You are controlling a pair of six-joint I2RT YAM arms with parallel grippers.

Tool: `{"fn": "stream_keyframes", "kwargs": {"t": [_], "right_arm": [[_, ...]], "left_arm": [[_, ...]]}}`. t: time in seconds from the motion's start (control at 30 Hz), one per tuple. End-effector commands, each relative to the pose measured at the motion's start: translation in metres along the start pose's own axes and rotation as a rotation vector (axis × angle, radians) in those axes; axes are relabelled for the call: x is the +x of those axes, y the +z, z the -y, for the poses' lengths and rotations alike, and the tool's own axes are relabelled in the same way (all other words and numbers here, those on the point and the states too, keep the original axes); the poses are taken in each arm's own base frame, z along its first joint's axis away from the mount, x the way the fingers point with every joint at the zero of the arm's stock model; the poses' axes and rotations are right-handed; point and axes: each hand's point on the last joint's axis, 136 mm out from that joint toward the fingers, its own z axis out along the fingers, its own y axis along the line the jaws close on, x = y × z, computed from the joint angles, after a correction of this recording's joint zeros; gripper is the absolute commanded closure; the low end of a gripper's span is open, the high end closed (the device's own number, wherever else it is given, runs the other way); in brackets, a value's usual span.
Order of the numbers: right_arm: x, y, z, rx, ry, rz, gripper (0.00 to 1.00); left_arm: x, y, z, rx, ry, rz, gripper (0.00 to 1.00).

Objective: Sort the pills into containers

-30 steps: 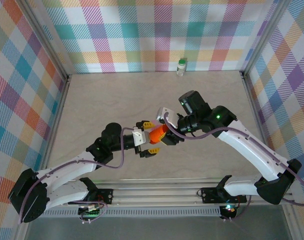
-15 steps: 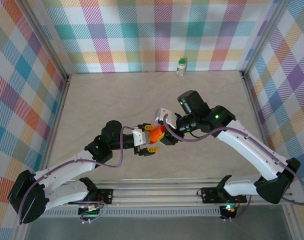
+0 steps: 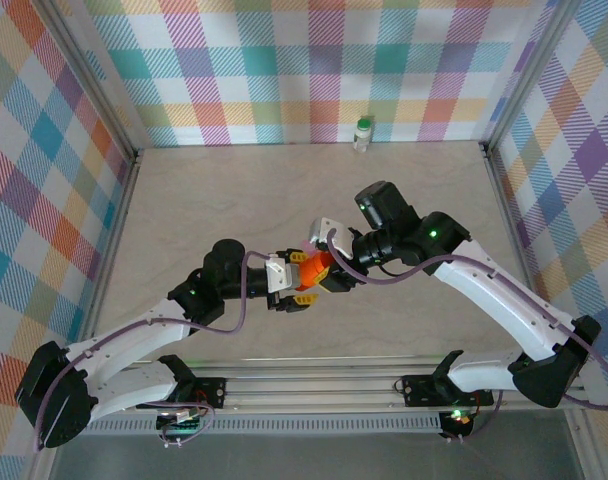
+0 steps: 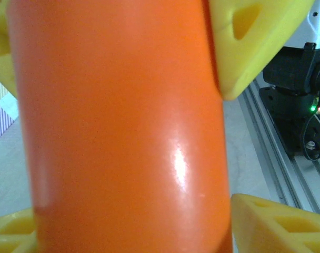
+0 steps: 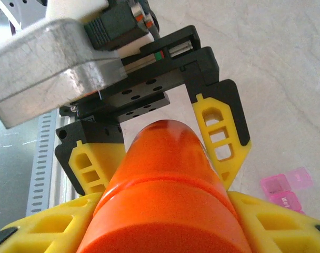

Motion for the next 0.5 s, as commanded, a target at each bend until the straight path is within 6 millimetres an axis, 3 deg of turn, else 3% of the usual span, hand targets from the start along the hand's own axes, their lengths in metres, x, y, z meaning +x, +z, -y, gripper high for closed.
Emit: {"fn": "stream_keyframes", "kwargs": {"t": [0.0,0.13,0.27,0.37,0.47], "right_arm": [[-0.0138,-0.0042,-0.0064,-0.018,-0.053,0.065,0.57],[-0.0119,-0.0012,-0.0051,-0.02,-0.047,0.06,0.57],[-0.0094,0.0004,-0.0038,-0.016,-0.045,0.051,0.57],[-0.0091,-0.0006,-0.003,-0.007,-0.045,0.05,0.56],[-0.0093,-0.0002,0.0018,0.019,-0.036,0.048,0.5]], "left_arm": [[-0.009,0.0009,0.0012,0.033,0.015,0.018,0.28],[-0.0094,0.0016,0.0022,0.043,0.013,0.02,0.33],[-0.0083,0.0015,0.003,0.044,0.013,0.019,0.45],[-0.0075,0.0016,0.0027,0.042,0.011,0.016,0.45],[-0.0068,0.0019,0.0,0.027,0.01,0.013,0.53]]}}
